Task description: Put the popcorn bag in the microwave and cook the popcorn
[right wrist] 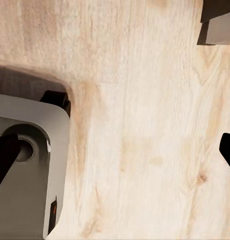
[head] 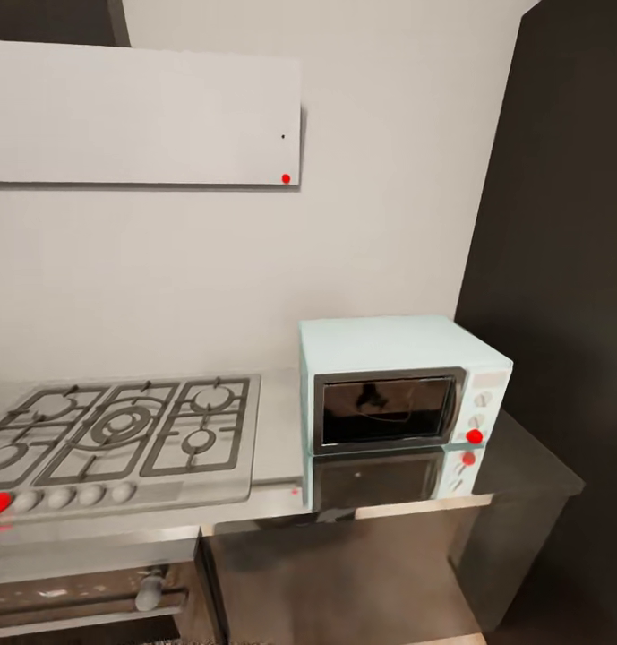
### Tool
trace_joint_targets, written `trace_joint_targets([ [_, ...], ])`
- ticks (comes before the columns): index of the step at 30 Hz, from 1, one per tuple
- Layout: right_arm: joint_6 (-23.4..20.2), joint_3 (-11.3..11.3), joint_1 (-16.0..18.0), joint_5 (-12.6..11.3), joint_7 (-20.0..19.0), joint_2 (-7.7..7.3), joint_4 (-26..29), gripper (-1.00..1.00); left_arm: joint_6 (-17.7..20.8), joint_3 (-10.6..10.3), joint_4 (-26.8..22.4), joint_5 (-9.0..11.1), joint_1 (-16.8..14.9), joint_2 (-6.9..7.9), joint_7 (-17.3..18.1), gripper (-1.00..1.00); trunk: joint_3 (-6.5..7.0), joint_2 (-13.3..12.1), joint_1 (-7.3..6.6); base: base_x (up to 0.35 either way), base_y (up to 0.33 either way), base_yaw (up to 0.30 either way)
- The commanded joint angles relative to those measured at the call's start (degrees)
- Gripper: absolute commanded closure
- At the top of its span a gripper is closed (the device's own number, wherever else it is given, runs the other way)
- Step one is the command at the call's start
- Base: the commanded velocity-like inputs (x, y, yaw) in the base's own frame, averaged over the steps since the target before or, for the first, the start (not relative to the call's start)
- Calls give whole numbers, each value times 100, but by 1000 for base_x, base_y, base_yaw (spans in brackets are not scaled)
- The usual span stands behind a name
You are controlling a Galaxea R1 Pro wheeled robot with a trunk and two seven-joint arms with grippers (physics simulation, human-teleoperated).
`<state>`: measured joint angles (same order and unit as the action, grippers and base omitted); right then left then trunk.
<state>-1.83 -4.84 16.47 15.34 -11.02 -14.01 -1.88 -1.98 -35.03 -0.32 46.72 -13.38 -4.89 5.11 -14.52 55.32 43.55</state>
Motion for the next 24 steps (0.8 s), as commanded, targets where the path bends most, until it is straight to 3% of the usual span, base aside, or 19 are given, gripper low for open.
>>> trace_joint_targets([
  [1,-10,-49,5,55,-19,-4,-5,-100,-21,-48,15,57,-7,-3,26,-100,-7,5,0,0,0,273],
  [8,-10,-52,5,58,-3,-6,-5,-100,-21,-48,15,57,-7,-3,25,-100,-7,5,0,0,0,224],
  [15,-19,-53,5,57,0,-6,-5,-100,-21,-48,15,58,-7,-6,-6,-100,-7,5,0,-14,-11,7],
  [24,-15,-53,5,57,-5,-6,-5,-100,-21,-48,15,67,-7,-4,-19,-100,-7,5,0,-209,-171,0],
])
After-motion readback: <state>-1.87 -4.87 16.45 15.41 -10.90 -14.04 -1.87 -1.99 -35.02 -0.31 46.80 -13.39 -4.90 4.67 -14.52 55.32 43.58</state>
